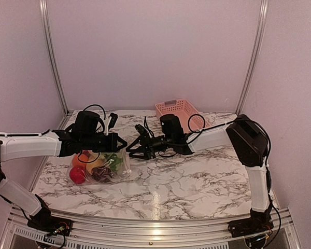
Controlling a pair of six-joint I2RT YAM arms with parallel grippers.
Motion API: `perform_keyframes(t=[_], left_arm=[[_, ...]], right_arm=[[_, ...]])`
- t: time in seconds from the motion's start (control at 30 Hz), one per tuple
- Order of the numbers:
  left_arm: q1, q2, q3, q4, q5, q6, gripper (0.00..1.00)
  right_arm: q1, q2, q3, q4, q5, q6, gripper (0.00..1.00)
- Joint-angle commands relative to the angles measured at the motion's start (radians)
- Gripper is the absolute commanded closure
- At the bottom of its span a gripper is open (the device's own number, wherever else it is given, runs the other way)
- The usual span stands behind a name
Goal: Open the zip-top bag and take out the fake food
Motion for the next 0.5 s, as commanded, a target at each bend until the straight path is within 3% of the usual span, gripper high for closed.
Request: perform_keyframes(t=[0.0, 0.27, 0.47], left_arm=[[-0.003, -0.015, 0.015, 0.003, -0.011, 0.017, 1.0], [-0.002, -0.031, -0.008, 0.022, -0.024, 0.011, 1.0], [-0.003, -0.043, -0.021, 0.018, -0.026, 0.013, 1.0]], right_arm=[[0.012, 0.037, 0.047, -0.023, -0.01, 0.029, 0.52], [0.027, 0.069, 0.073, -0.139, -0.003, -0.03, 0.57], [0.032, 0.086, 0.055, -0.002, -0.044, 0.056, 0.74]])
